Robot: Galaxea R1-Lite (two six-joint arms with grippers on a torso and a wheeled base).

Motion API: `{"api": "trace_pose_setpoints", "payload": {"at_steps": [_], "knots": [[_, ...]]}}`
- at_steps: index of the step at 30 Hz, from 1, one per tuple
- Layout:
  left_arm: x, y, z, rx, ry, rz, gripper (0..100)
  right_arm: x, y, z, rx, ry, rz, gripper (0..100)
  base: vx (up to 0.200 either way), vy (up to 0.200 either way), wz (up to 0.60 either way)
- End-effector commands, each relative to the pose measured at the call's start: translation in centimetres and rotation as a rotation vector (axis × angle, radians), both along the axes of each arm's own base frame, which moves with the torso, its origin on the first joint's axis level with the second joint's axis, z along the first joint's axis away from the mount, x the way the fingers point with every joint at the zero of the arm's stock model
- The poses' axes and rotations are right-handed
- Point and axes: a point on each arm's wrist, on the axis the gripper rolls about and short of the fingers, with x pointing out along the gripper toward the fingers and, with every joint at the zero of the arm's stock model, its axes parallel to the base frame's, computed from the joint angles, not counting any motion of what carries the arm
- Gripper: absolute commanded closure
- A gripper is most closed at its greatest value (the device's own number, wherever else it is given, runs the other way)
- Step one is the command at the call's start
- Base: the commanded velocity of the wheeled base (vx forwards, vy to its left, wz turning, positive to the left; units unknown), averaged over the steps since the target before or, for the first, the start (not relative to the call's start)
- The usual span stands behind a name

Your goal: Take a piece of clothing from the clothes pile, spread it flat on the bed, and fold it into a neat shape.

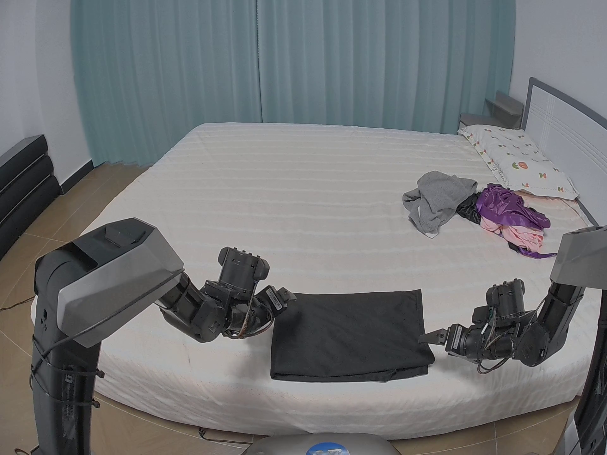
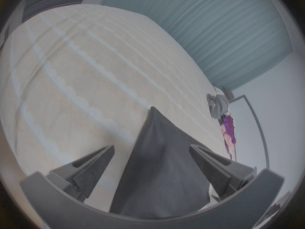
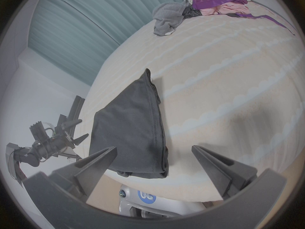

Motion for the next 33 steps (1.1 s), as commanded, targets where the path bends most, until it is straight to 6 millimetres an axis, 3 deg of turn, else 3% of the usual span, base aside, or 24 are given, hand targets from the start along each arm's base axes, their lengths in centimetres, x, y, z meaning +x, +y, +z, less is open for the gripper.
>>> {"api": "trace_pose_setpoints", "payload": {"at_steps": [1, 28, 29, 33], "knots": [[-0.3, -1.1, -2.4, 0.089, 0.008, -0.090, 0, 0.3, -0.8, 0.2, 0.050, -0.025, -0.007, 0, 0.000, 0.000, 0.00], [-0.7, -2.6, -2.6, 0.113, -0.005, -0.146, 0, 0.2, -0.9, 0.1, 0.108, -0.055, -0.046, 0, 0.000, 0.000, 0.00], [-0.8, -2.7, -2.6, 0.114, -0.004, -0.149, 100, 0.1, -0.9, 0.1, 0.108, -0.053, -0.046, 0, 0.000, 0.000, 0.00], [-0.9, -2.7, -2.7, 0.117, -0.002, -0.148, 100, 0.1, -0.9, 0.2, 0.112, -0.053, -0.048, 0, 0.000, 0.000, 0.00]]}}
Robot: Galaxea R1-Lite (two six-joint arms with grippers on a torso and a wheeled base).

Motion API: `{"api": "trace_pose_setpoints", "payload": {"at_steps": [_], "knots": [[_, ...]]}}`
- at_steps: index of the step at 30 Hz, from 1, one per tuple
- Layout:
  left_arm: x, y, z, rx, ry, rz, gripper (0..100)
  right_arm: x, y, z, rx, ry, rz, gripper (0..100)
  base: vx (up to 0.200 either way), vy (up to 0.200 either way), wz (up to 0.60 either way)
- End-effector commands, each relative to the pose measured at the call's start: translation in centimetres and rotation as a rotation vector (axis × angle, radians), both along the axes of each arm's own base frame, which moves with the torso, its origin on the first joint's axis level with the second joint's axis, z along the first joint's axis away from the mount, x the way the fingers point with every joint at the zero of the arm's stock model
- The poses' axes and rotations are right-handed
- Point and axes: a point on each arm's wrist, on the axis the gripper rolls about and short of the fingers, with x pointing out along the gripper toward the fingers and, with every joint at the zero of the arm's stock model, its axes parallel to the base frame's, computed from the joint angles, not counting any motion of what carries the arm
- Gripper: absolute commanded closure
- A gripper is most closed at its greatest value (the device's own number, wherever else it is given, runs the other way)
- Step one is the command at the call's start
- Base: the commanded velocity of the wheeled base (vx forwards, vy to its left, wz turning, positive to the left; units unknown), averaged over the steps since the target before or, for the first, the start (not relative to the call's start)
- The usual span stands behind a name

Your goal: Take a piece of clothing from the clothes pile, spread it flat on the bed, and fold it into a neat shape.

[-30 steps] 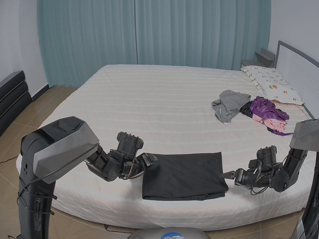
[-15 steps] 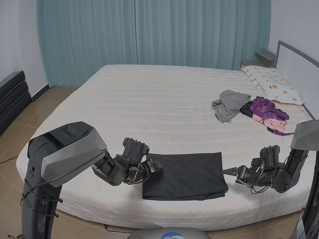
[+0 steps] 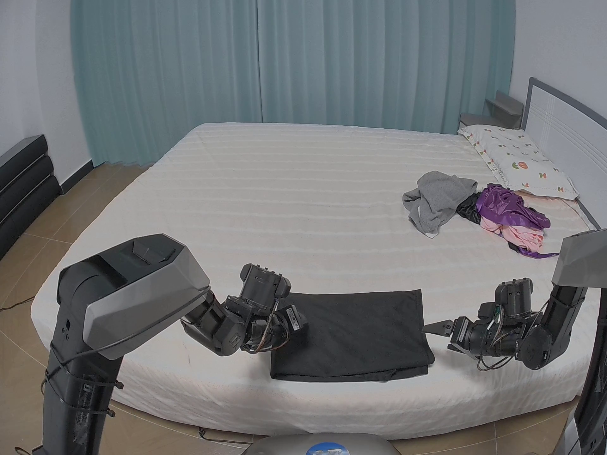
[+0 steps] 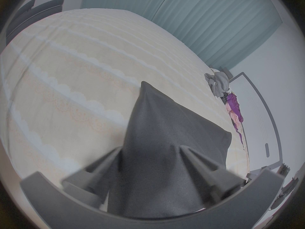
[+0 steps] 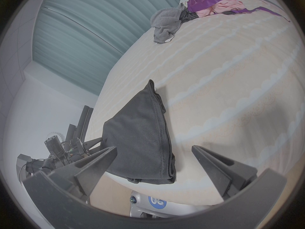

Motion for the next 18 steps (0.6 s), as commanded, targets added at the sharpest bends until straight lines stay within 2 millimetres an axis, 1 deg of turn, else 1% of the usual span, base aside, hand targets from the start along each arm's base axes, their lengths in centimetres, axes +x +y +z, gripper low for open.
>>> {"api": "trace_pose_setpoints", "payload": {"at_steps": [1, 11, 18], "knots": [[-0.04, 0.00, -0.12, 0.004, 0.003, 0.002, 100, -0.01, 0.01, -0.05, 0.001, 0.002, 0.000, 0, 0.000, 0.000, 0.00], [0.06, 0.34, -0.38, 0.030, 0.000, 0.041, 100, -0.04, -0.27, 0.28, 0.005, -0.007, -0.013, 0, 0.000, 0.000, 0.00], [-0.01, 0.39, -0.39, 0.029, 0.002, 0.042, 100, -0.05, -0.54, 0.09, 0.004, 0.001, -0.022, 0, 0.000, 0.000, 0.00]]}}
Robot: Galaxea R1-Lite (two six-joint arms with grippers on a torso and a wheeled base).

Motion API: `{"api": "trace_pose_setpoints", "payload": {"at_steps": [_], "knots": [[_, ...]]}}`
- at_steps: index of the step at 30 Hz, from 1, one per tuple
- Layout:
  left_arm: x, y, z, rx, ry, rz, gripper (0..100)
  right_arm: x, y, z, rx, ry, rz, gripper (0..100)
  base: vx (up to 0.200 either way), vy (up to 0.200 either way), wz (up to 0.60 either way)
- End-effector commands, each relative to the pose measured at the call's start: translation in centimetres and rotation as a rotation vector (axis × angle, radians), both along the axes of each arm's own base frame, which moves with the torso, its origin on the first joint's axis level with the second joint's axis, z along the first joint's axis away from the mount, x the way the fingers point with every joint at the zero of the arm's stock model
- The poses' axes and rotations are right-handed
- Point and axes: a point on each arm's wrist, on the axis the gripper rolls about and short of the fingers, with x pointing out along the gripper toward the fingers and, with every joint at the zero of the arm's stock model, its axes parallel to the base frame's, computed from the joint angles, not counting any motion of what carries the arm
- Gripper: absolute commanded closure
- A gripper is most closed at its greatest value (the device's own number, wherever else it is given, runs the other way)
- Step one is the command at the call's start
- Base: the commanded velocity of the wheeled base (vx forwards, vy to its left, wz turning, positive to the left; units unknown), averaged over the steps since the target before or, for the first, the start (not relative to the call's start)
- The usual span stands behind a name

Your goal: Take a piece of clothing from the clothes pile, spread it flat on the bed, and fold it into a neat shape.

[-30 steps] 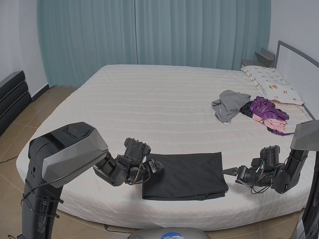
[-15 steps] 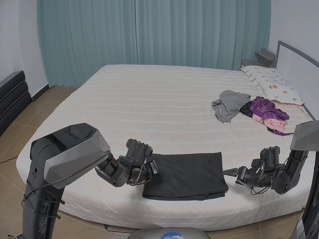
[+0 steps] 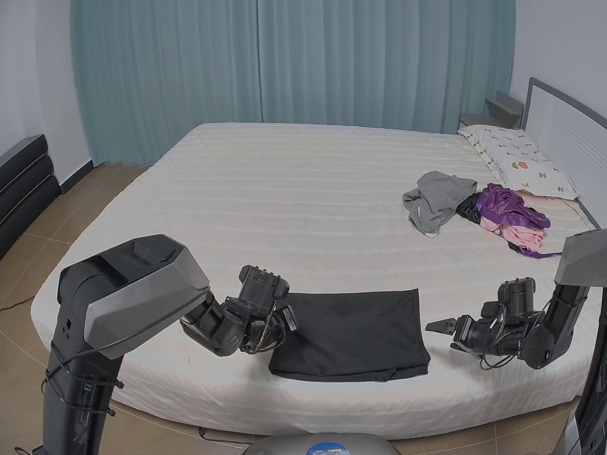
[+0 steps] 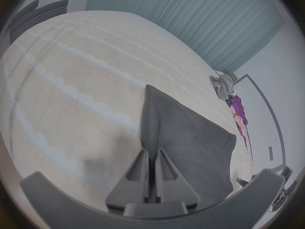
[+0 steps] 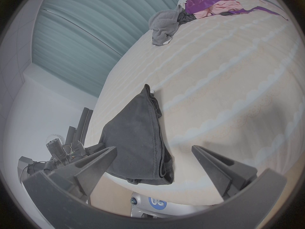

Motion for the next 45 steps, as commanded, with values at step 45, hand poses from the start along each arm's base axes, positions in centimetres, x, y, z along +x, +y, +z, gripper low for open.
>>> {"api": "trace_pose_setpoints", "payload": {"at_steps": [45], "knots": [[0.2, 1.8, 0.9, -0.066, 0.021, 0.127, 100, -0.3, 0.1, -0.1, 0.022, 0.030, -0.028, 0, 0.000, 0.124, 0.00]]}}
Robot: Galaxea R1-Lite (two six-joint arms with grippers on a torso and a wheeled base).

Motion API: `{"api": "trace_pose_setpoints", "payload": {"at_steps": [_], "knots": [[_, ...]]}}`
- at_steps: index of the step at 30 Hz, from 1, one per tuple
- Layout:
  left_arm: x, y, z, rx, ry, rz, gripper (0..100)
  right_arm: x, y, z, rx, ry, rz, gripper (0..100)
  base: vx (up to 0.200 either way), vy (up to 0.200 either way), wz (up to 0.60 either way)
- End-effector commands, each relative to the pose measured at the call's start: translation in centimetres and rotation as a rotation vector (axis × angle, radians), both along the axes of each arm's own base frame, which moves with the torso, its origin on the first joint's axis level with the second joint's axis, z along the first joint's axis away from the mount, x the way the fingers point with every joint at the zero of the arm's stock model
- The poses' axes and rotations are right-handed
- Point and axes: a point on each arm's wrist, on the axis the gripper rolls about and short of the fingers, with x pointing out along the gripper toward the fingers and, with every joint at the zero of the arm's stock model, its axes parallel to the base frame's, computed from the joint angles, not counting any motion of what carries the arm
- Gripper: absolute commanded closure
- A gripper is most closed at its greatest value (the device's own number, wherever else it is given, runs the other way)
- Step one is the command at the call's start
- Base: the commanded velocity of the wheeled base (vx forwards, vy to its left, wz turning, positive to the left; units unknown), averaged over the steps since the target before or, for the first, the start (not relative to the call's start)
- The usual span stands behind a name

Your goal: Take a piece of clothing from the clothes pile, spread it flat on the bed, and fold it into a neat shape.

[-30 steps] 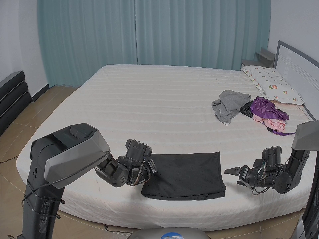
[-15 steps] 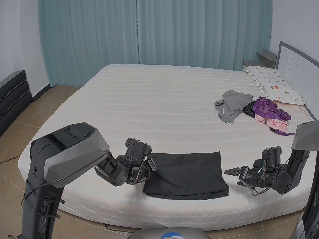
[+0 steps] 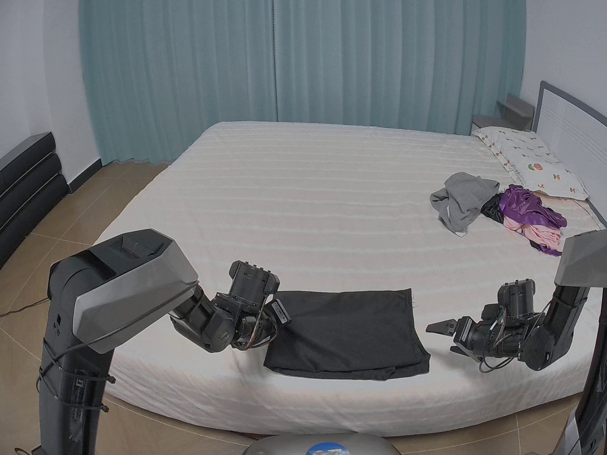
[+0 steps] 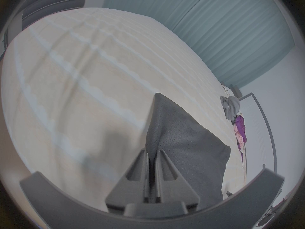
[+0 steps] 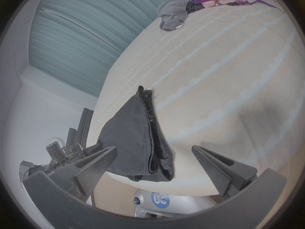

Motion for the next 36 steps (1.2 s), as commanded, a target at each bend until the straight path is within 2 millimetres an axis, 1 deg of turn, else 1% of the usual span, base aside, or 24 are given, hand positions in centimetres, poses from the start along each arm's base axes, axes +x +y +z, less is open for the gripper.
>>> {"api": "trace_pose_setpoints", "payload": {"at_steps": [1, 12, 26, 36], "knots": [[-0.1, 0.3, 0.1, 0.008, -0.001, 0.012, 100, 0.0, 0.0, 0.0, 0.000, 0.000, 0.001, 0, 0.000, 0.200, 0.00], [-0.2, 1.1, 0.0, 0.028, 0.006, 0.043, 100, 0.0, 0.1, 0.0, 0.001, -0.002, 0.003, 0, 0.000, 0.200, 0.00], [-0.3, 1.4, 0.1, 0.022, 0.011, 0.057, 100, 0.0, 0.5, 0.8, 0.015, -0.020, 0.004, 0, 0.000, 0.200, 0.00], [-0.5, 1.4, 0.2, 0.021, 0.013, 0.056, 100, -0.1, 0.7, 0.8, 0.014, -0.020, 0.011, 0, 0.000, 0.000, 0.00]]}}
